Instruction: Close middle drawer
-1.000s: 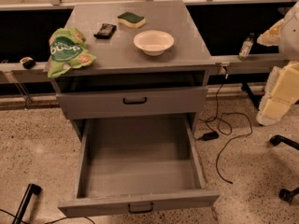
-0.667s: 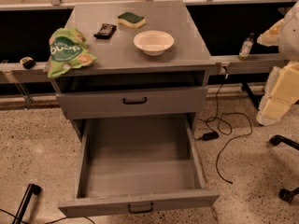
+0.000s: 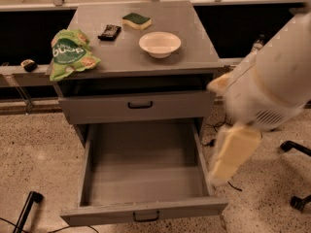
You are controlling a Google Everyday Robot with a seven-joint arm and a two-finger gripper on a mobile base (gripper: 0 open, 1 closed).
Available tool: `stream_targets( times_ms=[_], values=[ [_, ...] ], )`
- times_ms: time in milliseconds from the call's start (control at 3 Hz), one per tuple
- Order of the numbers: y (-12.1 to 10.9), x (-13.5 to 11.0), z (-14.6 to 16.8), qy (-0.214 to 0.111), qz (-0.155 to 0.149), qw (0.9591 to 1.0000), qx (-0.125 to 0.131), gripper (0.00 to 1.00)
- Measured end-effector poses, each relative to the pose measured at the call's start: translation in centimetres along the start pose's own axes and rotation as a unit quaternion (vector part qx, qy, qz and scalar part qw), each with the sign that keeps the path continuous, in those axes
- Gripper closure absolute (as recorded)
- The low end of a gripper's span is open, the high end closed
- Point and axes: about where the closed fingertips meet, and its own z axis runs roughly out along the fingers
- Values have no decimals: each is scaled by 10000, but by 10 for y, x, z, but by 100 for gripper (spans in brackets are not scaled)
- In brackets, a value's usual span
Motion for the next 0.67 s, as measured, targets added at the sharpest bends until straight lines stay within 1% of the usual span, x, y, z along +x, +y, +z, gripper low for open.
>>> stream_targets(
  times_ms=[333, 667],
  values=[
    [45, -28, 53, -690, -154, 9973, -201, 0],
    [59, -37, 74, -963, -45, 9950, -258, 0]
  ],
)
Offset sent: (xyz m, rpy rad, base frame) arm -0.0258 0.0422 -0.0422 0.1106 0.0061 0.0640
